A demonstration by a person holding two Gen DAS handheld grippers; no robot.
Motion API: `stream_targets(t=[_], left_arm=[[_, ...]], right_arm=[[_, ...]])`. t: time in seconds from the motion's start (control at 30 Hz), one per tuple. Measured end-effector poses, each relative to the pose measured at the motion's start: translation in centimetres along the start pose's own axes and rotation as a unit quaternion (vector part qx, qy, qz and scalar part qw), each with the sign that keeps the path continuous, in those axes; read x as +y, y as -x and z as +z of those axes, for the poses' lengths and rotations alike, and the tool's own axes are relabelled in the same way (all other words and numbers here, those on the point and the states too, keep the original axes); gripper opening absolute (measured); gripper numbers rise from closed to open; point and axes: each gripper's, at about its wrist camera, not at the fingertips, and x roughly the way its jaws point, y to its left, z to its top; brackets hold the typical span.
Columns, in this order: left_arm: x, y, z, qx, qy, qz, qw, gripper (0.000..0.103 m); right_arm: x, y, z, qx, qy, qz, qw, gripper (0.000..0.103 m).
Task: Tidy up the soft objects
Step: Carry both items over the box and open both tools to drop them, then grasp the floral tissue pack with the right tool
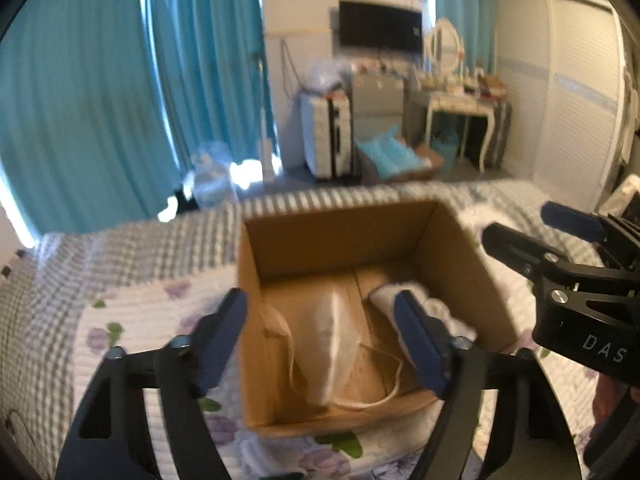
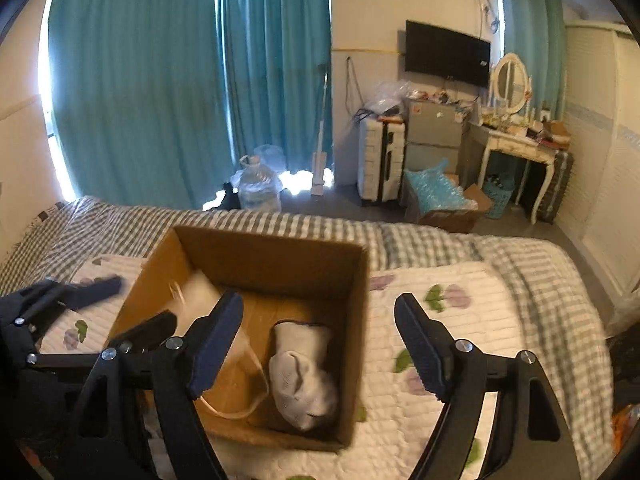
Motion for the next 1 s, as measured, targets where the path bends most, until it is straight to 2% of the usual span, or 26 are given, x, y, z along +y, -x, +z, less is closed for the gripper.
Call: stream_targets(t=[0.2,0.27,0.37,0.43,0.6,0.7,0.77,1.0], left_arm=[[0.2,7.1,1.5,-0.022,-0.005,0.012,0.9997,0.08],[0.4,10.0,1.7,-0.027,-0.003,0.015,0.9995,0.081],[0.9,13.9,1.7,-0.037,0.003,0.02,0.9991,0.088],[1.2,17.0,1.2,-0.048,0.004,0.025,0.9985,0.095],[1.8,21.7,-0.7,-0.062,0.004,0.037,0.9974,0.101],[2.3,23.4,-2.6,-0.077,0.011,0.052,0.9956,0.101],[2.6,23.6,-3.9,-0.065,0.017,0.054,0.9963,0.101],[3.9,21.1,-9.8,-0.019,0.059,0.069,0.9957,0.101]], right_arm=[[0.0,7.4,1.6,-0.029,0.015,-0.022,0.999,0.094],[0.2,10.7,2.0,-0.039,0.021,-0.029,0.999,0.096],[0.4,15.4,2.6,-0.049,0.025,-0.033,0.998,0.103],[0.7,18.3,2.8,-0.056,0.026,-0.033,0.998,0.103],[2.3,24.6,1.9,-0.069,0.045,-0.025,0.996,0.103],[3.3,26.4,0.3,-0.066,0.054,-0.018,0.996,0.103],[4.2,26.7,-1.2,-0.055,0.06,-0.006,0.997,0.103],[7.3,22.9,-7.1,-0.005,0.077,0.01,0.997,0.103]])
